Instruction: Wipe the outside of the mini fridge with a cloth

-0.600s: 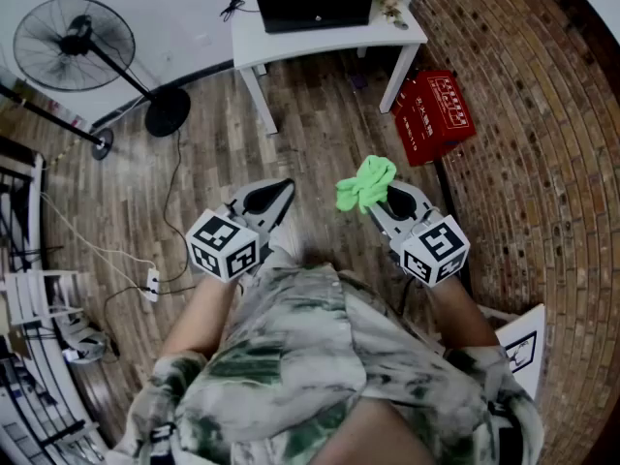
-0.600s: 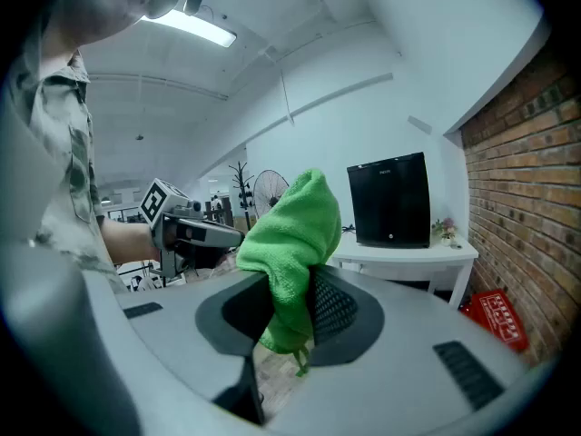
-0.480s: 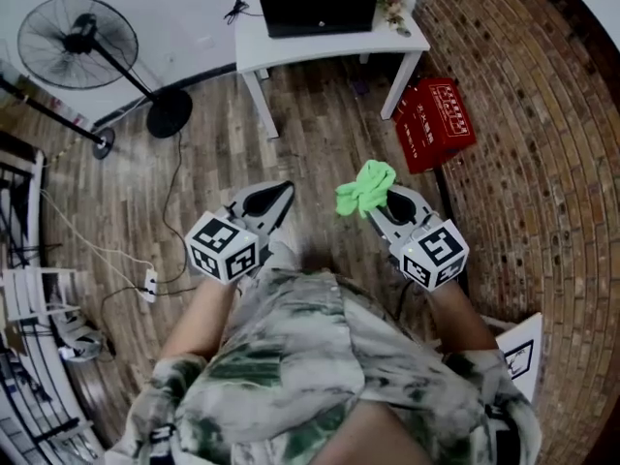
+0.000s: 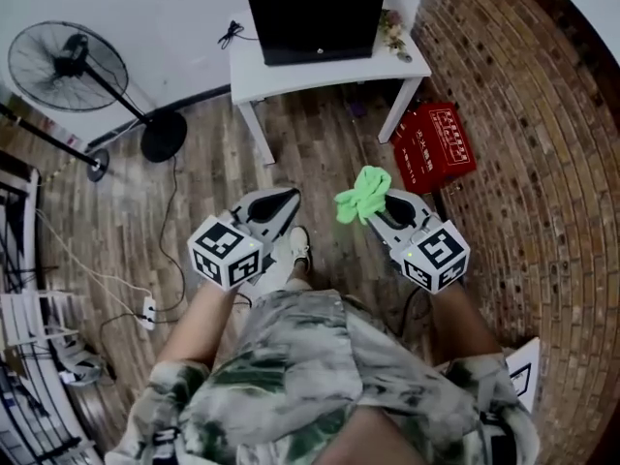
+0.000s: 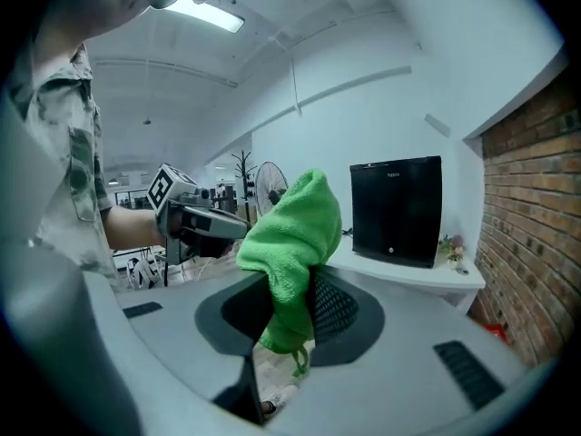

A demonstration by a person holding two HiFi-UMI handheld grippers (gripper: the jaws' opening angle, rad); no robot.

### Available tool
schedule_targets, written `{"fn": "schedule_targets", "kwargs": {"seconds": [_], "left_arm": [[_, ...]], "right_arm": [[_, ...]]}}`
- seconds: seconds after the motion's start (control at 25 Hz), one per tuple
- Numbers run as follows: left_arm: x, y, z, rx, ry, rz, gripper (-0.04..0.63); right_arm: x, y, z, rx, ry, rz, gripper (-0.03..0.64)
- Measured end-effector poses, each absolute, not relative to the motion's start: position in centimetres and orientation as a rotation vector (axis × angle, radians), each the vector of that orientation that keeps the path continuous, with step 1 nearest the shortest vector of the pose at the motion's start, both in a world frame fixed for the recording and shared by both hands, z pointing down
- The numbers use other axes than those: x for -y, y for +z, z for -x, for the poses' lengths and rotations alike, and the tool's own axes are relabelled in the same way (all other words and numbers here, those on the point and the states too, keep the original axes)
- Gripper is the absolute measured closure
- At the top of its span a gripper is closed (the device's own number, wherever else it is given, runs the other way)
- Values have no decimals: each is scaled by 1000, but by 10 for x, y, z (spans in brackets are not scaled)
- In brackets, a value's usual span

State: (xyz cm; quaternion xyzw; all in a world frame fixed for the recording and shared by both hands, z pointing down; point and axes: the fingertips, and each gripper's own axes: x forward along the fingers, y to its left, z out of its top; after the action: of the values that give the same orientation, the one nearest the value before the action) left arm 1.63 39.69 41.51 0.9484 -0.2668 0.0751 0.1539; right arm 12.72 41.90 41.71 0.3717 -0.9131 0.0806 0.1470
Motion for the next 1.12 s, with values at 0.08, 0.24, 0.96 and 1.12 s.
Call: {"fn": "schedule_targets", "kwargs": {"seconds": [0.08,0.24,0.96,1.12], "left_arm": [[-365,409,-22,737,218,-2748,571],[-298,396,-33,675,253,-2796,571],[-106,328,-31,429,139,-2925,569],[-85,319,-40,383,134,-2907,569]], "right_arm": [[-389,409,-131,2617,206,-1082,509],[-321,393,-140,2596,190,-1105,509],[-36,247,-120,2569,-86,-1083,509],[28,210,-102,2572,-164,-1017,509]]}}
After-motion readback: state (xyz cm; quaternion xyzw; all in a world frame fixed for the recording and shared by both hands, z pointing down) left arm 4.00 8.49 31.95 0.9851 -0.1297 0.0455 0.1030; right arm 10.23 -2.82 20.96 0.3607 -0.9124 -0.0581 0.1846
